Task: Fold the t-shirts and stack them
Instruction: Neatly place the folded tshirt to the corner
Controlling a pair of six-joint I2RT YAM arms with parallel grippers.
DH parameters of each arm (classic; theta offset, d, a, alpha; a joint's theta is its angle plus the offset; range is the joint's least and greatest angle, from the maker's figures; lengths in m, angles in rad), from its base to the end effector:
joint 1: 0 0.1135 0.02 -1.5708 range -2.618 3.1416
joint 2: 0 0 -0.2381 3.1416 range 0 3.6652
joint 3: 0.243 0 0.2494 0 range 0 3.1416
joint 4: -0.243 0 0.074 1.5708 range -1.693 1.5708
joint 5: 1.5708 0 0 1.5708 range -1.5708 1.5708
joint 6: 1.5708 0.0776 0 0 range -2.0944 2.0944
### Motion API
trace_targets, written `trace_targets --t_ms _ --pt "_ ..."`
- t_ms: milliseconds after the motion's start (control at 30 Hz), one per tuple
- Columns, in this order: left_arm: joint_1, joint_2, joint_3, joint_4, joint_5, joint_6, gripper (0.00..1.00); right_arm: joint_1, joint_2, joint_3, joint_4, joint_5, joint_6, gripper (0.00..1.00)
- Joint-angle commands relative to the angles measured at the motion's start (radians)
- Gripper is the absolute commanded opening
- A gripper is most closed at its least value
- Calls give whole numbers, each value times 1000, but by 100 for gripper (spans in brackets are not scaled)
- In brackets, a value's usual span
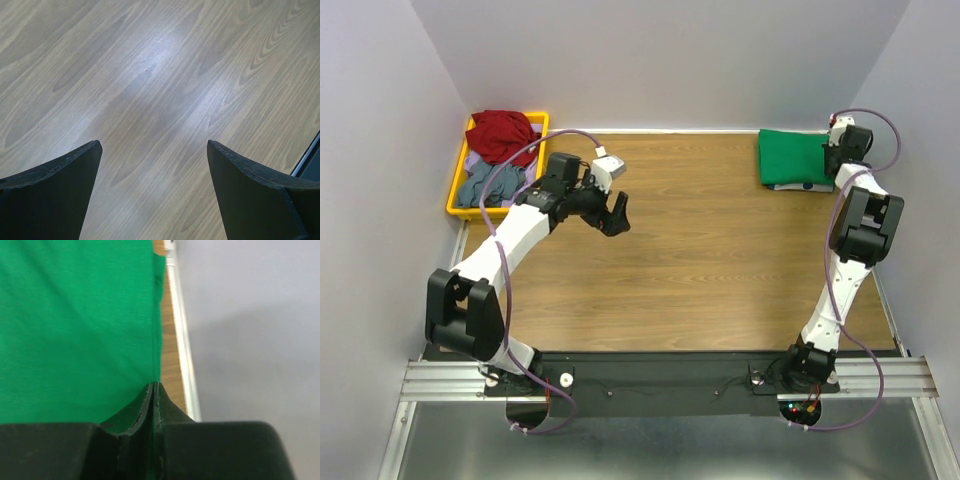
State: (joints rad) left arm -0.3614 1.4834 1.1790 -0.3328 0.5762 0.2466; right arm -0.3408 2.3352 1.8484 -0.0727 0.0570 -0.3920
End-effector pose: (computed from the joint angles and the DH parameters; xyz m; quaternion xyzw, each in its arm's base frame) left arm 0.3217 -0.1668 0.2526 0.3783 0.7787 -0.2781 0.4162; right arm 0.5218 -0.1897 0.1448 -0.0086 0.8746 -0.1967 0.4431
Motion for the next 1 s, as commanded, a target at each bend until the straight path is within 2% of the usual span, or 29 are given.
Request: trace_targets --t_ms 0,33,67,133,233,267,300,433,500,600,800,967 --pt "61 -97 44 26 79 -44 99 -17 -113 -62 63 40 -57 17" --pt "76 -121 42 46 77 -55 98 -17 -157 -101 63 -30 -62 43" --pt "97 -135 41 58 59 -69 99 -17 -210 -138 63 -52 -58 56" --pt "117 -153 45 78 9 -110 99 -12 -345 -227 42 -141 -29 75" --pt "165 -167 76 66 5 -133 98 0 -486 -265 -77 -209 16 94" --pt "191 -176 80 61 7 -135 98 0 -517 -270 -110 -229 28 97" --pt "200 -182 87 60 4 -136 98 0 -551 -273 -181 -247 50 100" --pt "210 -210 77 48 -73 -135 98 0 -695 -311 -331 -422 100 100" --pt "210 -221 53 29 -99 -126 99 3 -775 -363 -413 -524 122 100" --pt "210 -247 -19 14 -143 -98 98 32 -887 -495 -466 -592 131 100" --pt "207 -314 -178 11 -154 -81 99 175 -1033 -786 -472 -546 90 100" --pt "199 -337 -257 -15 -165 -50 98 259 -1042 -890 -428 -464 100 100"
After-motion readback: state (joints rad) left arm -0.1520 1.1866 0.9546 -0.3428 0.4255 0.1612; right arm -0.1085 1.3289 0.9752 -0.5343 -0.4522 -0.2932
